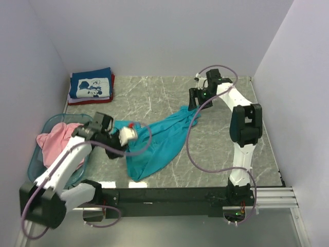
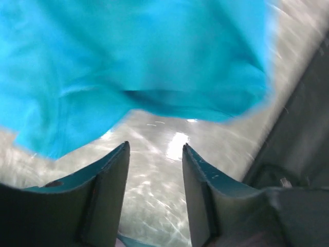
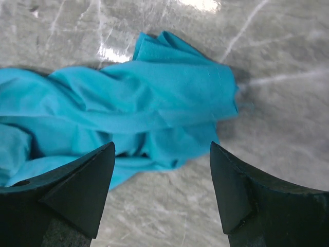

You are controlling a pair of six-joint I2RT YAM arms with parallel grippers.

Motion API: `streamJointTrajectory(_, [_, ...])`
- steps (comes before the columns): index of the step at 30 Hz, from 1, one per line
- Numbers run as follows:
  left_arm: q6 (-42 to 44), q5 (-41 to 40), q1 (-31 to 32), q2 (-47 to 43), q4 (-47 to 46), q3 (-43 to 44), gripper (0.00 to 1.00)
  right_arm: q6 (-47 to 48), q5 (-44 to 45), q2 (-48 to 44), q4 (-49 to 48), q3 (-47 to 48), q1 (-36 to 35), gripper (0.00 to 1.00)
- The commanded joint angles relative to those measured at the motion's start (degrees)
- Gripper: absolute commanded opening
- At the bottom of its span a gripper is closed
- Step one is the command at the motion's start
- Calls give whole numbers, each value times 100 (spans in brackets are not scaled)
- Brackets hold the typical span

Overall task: Fold and stack the t-shirts
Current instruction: Flatten the tshirt out

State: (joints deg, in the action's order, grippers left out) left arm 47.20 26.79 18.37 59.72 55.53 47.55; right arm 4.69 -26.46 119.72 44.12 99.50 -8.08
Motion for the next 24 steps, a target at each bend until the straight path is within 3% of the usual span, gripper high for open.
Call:
streamJointTrajectory(1, [-1244, 292, -614, 678, -946, 562, 53, -30, 431, 244, 35, 385, -132, 80])
streamJointTrajectory(3, [-1519, 354, -1045, 1065, -1236, 790, 54, 49, 492, 420, 132, 455, -256, 76])
streamJointTrajectory(5, [-1986, 188, -1308, 1312, -1430, 965, 56, 146, 545, 517, 202, 412, -300, 63])
streamJointTrajectory(6, [-2048, 161, -1362, 1575, -1465, 1036, 56, 164, 545, 517, 229, 308, -300, 51])
streamJointTrajectory(9, [-2303, -32, -1450, 1962, -1667, 1142, 57, 374, 694, 403, 308, -104, -309, 33])
streamJointTrajectory(10, [-2416, -77, -1450, 2060, -1729, 1160, 57, 514, 747, 264, 317, -246, -300, 17])
streamJointTrajectory(12, [-2513, -243, -1450, 2349, -1852, 1204, 57, 655, 896, 61, 378, -736, -291, 0])
streamJointTrajectory(17, [-2979, -674, -1477, 2886, -2415, 1440, 55, 1183, 1107, -1125, 474, -2125, -291, 0])
streamJointTrajectory(24, [-3331, -1017, -1486, 3905, -2459, 2021, 56, 1877, 1038, -2259, 1317, -2963, -317, 0])
